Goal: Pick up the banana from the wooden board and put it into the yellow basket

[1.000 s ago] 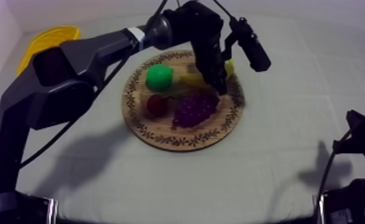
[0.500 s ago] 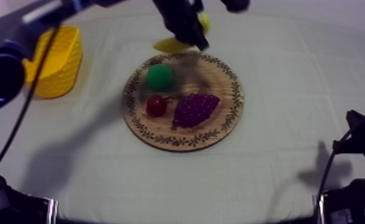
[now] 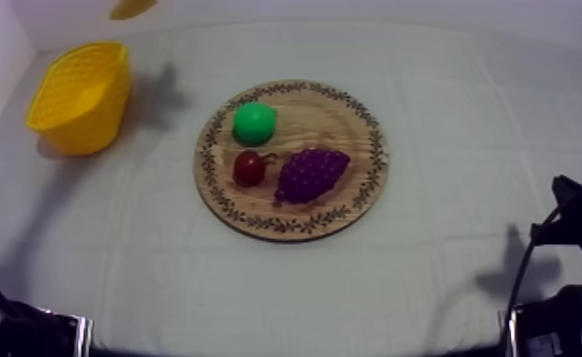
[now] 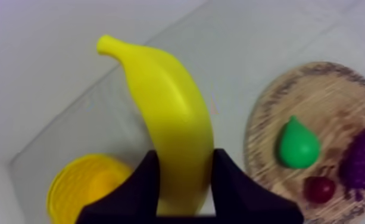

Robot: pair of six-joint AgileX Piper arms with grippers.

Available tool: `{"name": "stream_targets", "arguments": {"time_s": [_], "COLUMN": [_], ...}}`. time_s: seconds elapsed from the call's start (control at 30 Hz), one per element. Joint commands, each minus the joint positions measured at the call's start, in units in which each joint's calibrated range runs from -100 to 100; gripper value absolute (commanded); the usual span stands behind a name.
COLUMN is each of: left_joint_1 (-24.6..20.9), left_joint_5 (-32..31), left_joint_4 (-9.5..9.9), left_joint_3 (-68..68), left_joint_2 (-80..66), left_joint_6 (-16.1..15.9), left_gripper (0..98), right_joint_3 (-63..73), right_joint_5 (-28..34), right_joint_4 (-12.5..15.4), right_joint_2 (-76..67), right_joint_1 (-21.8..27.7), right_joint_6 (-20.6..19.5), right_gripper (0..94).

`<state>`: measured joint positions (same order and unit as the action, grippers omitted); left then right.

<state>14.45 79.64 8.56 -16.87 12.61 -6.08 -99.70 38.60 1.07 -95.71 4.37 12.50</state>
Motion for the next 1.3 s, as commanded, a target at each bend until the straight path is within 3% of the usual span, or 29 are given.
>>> {"name": "stream_targets", "arguments": {"time_s": [0.0, 0.23, 0.43, 0.67, 0.83, 1.07, 1.27], "left_joint_1": [-5.1, -12.11, -15.03, -15.73, -15.78, -16.69, -18.32], "left_joint_5": [-1.56, -5.39, -8.74, -10.84, -11.67, -15.58, -22.14], "left_joint_4": [-0.04, -0.2, -0.66, -1.19, -1.31, -2.1, -3.44], "left_joint_3": [3.66, 7.37, 10.26, 12.93, 15.22, 24.91, 39.74], "left_joint_2": [-0.3, 1.38, 4.01, 5.46, 3.73, -6.94, -23.9], "left_joint_6": [-0.57, -2.09, -2.89, -4.03, -3.5, -1.89, -0.13], "left_gripper": [18.4, 20.1, 26.3, 50.8, 58.8, 57.1, 43.6], "right_joint_3": [0.03, 0.03, 0.03, 0.03, 0.03, 0.03, 0.03], "right_joint_5": [-0.05, -0.05, -0.05, -0.05, -0.05, -0.05, -0.05], "right_joint_4": [-0.02, -0.02, -0.02, -0.02, -0.02, -0.02, -0.02], "right_joint_2": [-0.04, -0.04, -0.04, -0.04, -0.04, -0.04, -0.04], "right_joint_1": [-0.01, -0.01, -0.01, -0.01, -0.01, -0.01, -0.01], "right_joint_6": [-0.02, -0.02, -0.02, -0.02, -0.02, -0.02, -0.02], "right_gripper": [0.6, 0.6, 0.6, 0.6, 0.6, 0.6, 0.6]}}
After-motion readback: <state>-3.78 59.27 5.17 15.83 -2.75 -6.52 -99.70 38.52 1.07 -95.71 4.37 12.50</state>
